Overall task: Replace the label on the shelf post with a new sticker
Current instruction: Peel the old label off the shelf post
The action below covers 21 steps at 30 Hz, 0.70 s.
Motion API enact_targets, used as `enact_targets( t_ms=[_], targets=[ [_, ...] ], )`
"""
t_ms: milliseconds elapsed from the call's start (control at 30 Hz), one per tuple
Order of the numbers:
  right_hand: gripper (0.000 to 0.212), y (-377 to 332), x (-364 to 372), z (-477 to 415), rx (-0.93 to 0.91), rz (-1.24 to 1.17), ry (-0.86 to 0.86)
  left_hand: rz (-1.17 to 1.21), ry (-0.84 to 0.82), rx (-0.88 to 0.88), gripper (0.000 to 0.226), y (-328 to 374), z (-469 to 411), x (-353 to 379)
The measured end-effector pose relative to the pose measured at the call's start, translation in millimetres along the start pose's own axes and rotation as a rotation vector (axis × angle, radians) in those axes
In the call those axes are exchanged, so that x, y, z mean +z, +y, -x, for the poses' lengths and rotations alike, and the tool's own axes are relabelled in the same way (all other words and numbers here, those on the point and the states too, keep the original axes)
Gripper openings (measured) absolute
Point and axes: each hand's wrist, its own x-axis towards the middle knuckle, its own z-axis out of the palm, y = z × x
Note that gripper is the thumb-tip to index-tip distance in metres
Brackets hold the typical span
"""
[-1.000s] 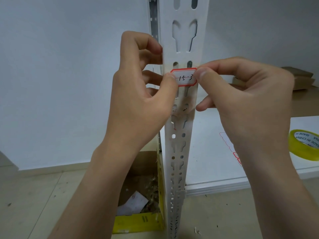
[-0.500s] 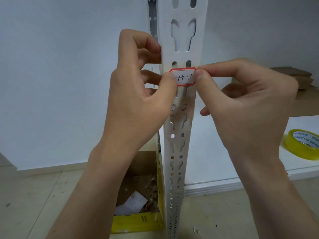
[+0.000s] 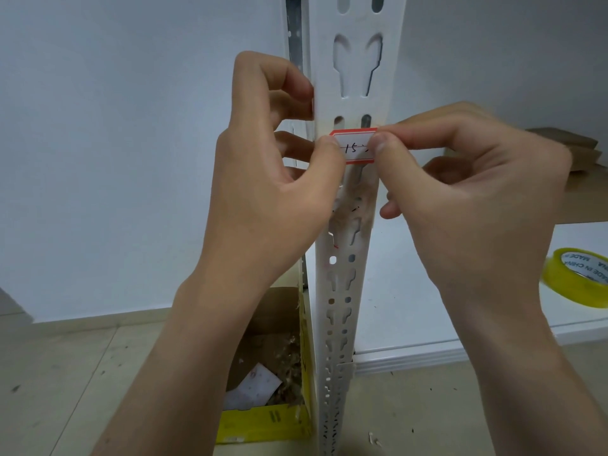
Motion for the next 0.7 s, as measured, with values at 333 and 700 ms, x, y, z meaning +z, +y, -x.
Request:
enact_targets(
  t_ms=[333, 700],
  targets=[
    [0.013, -8.2, -7.6, -3.1, 0.188, -0.079, -0.037, -0.012, 0.003, -0.026, 0.031, 2.2, 0.3, 0.7],
    [0.003, -10.4, -8.0, -4.2, 0.271, -0.061, -0.081, 0.016, -0.002, -0.022, 0.031, 2.6, 1.3, 0.1]
  ],
)
